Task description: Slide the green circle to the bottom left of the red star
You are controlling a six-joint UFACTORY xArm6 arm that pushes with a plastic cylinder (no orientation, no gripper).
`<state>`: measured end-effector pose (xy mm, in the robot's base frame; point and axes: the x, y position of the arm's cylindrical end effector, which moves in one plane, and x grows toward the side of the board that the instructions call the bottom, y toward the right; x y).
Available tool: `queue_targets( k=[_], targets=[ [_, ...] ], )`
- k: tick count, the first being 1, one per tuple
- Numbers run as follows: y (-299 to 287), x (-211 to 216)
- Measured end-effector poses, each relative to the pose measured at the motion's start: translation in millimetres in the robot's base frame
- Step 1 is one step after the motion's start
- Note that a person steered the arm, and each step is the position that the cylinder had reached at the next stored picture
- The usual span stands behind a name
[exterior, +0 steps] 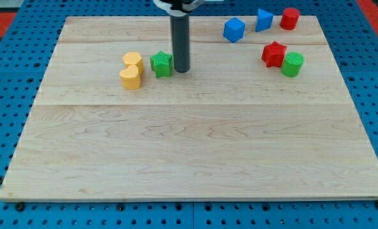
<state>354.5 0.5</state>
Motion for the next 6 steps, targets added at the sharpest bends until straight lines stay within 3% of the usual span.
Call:
queue_targets(
  k=[1,3,4,5,6],
  targets=[
    [60,16],
    [250,23],
    [267,-10],
    [238,-16],
    [163,22]
  ],
)
